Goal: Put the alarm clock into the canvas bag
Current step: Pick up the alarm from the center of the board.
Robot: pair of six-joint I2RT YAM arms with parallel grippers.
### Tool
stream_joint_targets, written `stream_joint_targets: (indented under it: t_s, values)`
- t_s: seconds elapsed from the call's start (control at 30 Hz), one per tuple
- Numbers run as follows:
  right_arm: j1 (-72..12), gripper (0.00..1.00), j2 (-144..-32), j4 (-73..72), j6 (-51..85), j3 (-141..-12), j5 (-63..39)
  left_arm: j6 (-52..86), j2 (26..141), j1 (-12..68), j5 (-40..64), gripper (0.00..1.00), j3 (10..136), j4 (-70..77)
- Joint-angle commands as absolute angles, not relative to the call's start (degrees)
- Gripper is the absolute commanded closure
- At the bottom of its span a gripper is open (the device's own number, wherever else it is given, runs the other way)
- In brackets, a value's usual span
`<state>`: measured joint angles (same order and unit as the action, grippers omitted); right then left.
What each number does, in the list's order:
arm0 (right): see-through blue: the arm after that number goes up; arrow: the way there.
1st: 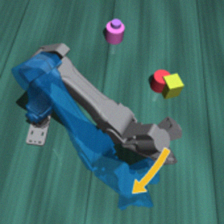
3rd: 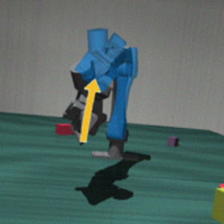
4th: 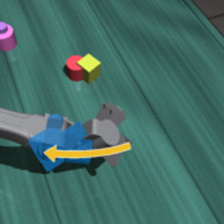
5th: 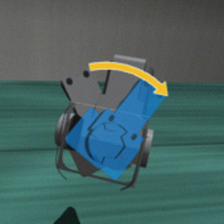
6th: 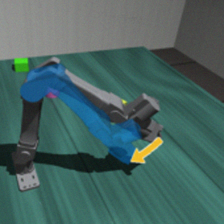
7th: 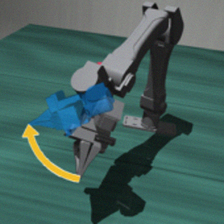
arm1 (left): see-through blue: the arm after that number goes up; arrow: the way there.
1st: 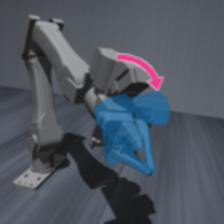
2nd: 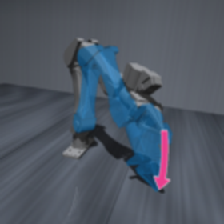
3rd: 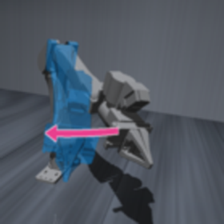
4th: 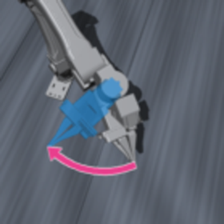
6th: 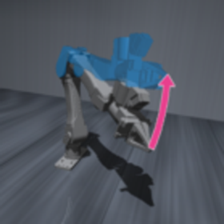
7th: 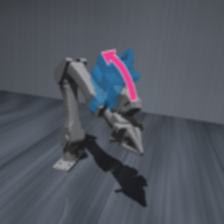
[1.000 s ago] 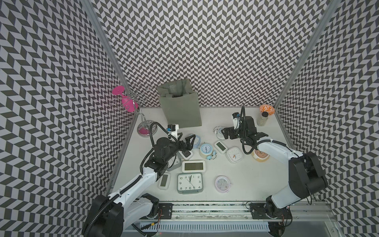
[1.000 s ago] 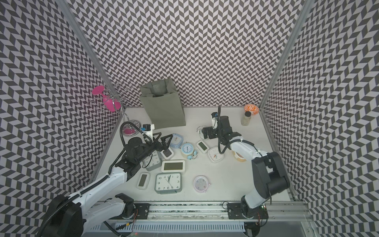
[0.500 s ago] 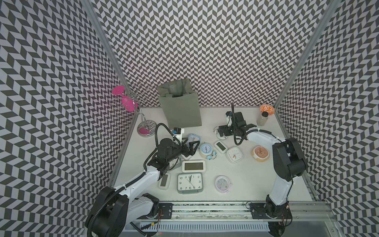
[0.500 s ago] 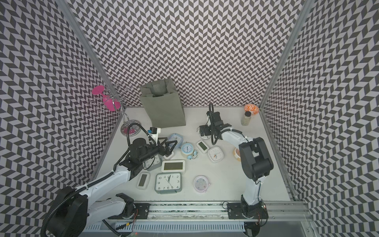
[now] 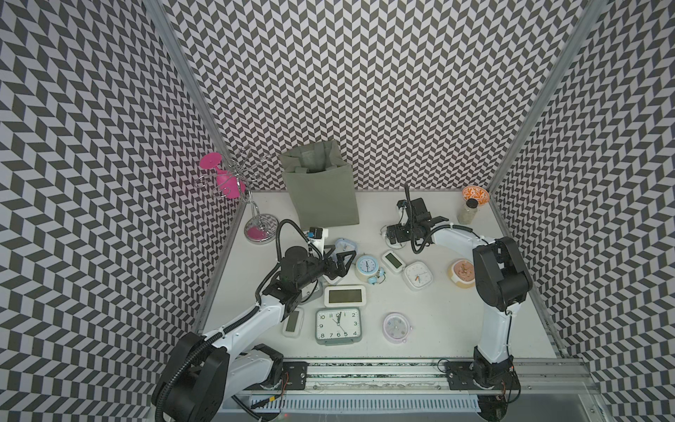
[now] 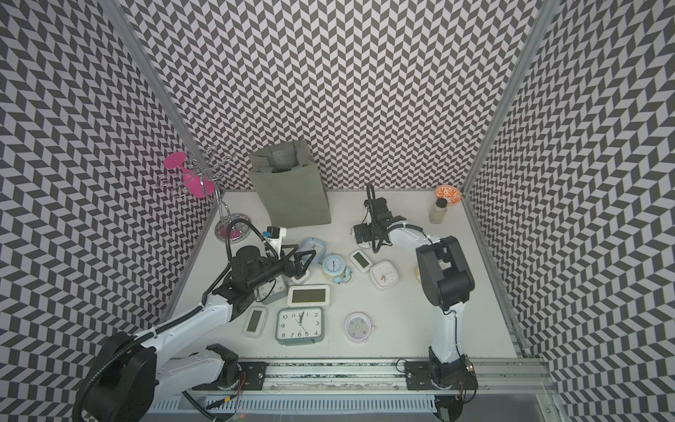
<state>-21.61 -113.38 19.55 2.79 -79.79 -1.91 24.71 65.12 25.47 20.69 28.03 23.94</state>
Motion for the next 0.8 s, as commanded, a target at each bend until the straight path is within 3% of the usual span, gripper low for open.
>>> stream_joint_targets:
  t_s: [0.0,0.3,0.57,0.77]
  values:
    - [-22.05,0.01,-114.84,19.64,1.4,-81.65,-0.99,24.48,64.77,25.75,20.59,0.01,27.26,24.85]
    - [-22.0,0.07,-116.7,20.2,0.17,-83.09,-2.0,24.52,64.97,25.7,20.34,0.01,27.16,24.8]
    - [-22.02,0.23,-116.83,20.74,-0.43,-83.41,-2.9,24.43,65.04,25.75,19.97,0.02,27.06,24.7]
    - [-22.06,0.29,-111.56,19.6,0.29,-80.54,-2.77,24.8,64.39,25.74,17.48,0.02,27.33,23.79]
